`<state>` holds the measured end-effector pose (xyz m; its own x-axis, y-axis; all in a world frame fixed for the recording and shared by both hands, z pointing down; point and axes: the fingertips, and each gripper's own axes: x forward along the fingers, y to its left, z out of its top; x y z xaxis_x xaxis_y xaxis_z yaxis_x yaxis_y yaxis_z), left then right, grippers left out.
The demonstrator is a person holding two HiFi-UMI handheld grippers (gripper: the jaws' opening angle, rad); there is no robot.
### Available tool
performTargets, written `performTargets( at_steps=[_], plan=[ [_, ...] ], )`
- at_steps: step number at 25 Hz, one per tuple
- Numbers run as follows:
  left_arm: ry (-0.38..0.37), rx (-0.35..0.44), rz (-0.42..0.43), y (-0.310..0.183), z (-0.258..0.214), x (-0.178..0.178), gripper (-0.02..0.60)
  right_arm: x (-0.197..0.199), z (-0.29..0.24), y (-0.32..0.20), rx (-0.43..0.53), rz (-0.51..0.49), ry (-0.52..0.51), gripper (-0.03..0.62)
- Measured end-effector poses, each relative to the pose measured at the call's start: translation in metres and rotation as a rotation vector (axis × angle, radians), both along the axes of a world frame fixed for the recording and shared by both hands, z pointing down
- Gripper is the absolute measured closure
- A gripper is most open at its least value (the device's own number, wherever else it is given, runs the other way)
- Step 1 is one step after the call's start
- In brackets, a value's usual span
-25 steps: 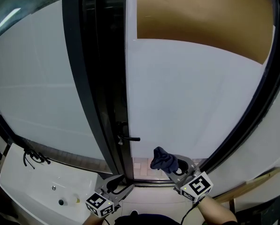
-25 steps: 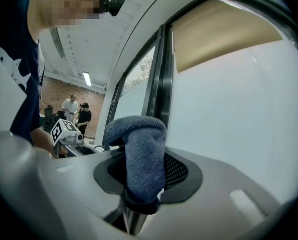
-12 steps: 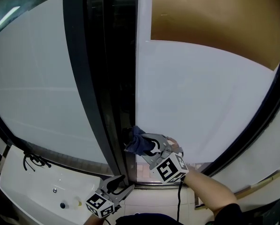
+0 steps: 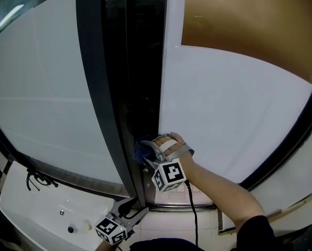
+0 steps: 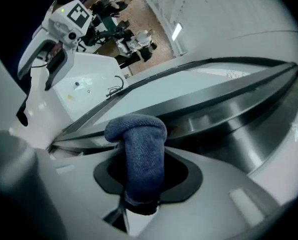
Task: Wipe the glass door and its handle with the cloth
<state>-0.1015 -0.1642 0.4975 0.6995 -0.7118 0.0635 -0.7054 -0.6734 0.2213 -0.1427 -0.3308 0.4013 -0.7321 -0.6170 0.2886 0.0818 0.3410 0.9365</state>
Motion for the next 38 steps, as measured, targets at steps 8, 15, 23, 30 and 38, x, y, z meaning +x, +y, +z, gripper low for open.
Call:
performTargets(
  at_steps=[8, 15, 23, 30, 38],
  plan=[
    [0.002, -0.01, 0.011, -0.002, 0.001, -0.003, 0.373, -0.002, 0.013, -0.012, 0.192, 0.032, 0.148, 0.468],
    [0.007, -0.004, 0.033, -0.001, 0.001, 0.001, 0.373, 0.02, 0.013, -0.013, 0.184, 0.056, 0.15, 0.468],
    [0.006, 0.002, 0.064, 0.0, 0.004, 0.005, 0.373, 0.067, 0.015, -0.022, 0.153, 0.144, 0.164, 0.468],
    [-0.001, 0.001, 0.089, -0.002, -0.001, 0.016, 0.373, 0.117, 0.015, -0.031, 0.139, 0.226, 0.162, 0.468],
    [-0.006, 0.004, 0.113, -0.004, -0.002, 0.023, 0.373, 0.196, 0.022, -0.038, 0.135, 0.35, 0.166, 0.468]
  ],
)
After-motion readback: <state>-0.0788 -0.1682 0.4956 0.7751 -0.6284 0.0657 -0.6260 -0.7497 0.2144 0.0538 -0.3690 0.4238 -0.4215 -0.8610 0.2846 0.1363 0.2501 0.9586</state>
